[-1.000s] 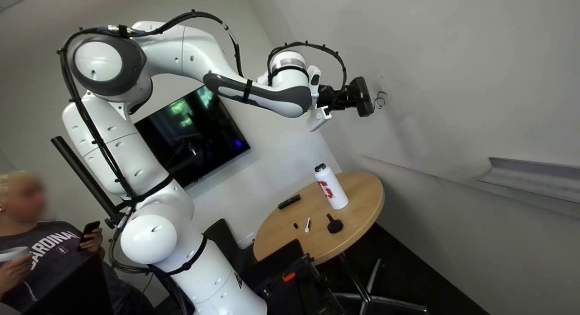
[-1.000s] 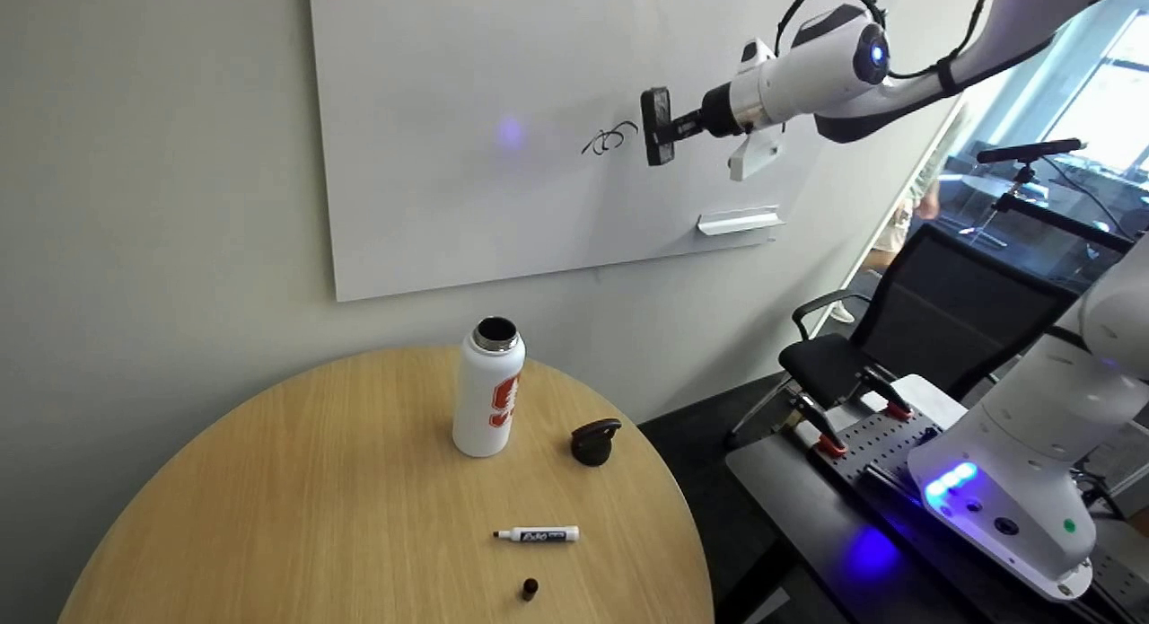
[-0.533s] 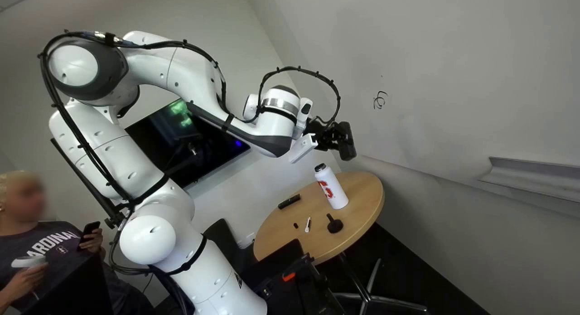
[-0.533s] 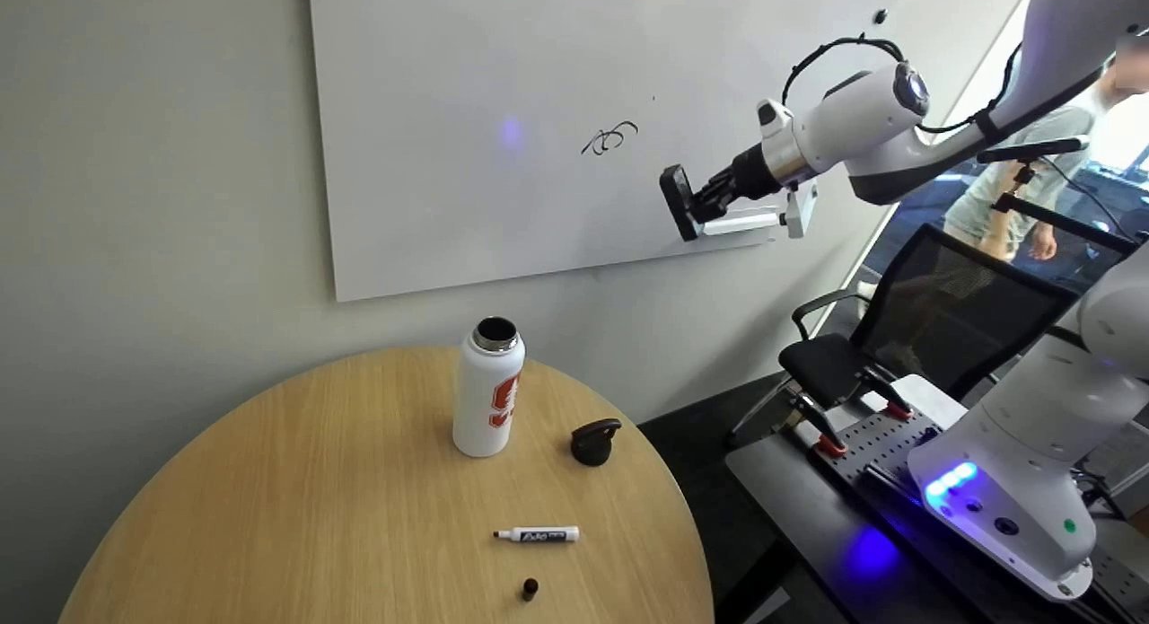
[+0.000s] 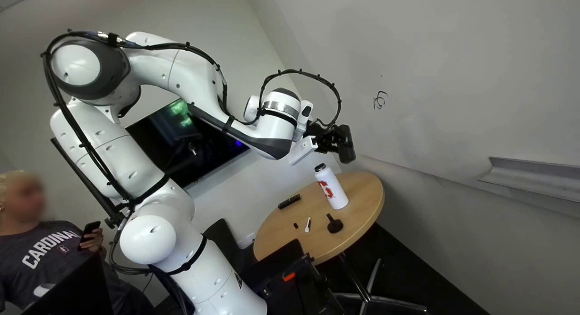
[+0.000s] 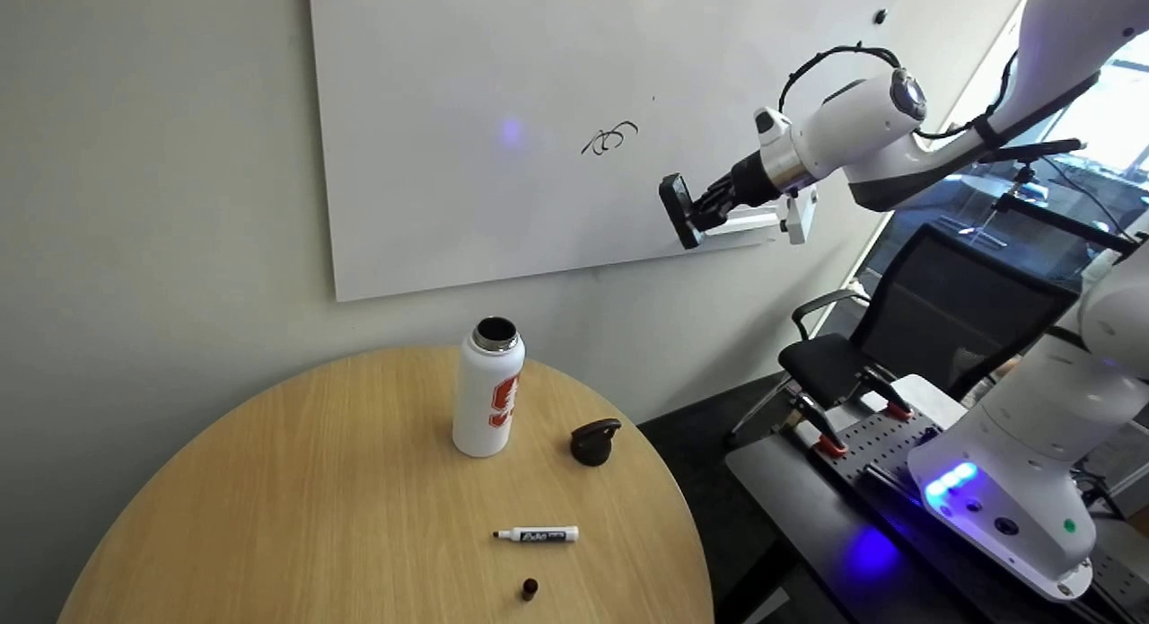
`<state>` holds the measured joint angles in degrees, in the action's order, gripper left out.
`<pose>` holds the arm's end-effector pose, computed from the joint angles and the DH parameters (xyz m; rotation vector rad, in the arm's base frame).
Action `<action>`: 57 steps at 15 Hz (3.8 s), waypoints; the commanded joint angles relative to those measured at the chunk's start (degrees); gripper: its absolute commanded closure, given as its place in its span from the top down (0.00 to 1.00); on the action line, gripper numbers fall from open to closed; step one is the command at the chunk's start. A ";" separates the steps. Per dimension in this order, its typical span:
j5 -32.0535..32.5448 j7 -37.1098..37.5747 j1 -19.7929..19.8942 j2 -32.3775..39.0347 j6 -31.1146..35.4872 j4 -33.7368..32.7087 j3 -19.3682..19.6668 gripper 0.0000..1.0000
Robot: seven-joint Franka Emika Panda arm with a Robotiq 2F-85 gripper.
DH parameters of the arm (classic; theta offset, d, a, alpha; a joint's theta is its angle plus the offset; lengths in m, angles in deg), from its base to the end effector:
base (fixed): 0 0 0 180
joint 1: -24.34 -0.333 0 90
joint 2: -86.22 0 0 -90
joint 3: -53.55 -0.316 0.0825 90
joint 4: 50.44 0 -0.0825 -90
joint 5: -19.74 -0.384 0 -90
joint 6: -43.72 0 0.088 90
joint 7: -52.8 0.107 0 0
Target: Use the eraser to wipe the scribble on the right side of the whiteboard
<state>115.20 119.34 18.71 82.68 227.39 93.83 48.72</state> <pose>0.4026 0.1701 0.3238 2.7303 1.0148 1.0289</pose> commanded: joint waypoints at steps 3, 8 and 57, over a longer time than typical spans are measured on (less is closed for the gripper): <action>-1.41 -3.25 -3.90 5.23 7.76 -0.17 -4.03 0.28; -17.15 -17.77 -10.30 10.70 9.88 2.38 -11.95 0.28; -82.98 -70.98 -34.76 45.27 -24.16 -15.93 -19.72 0.92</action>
<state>33.40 49.22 -15.73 128.97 204.86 77.77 28.82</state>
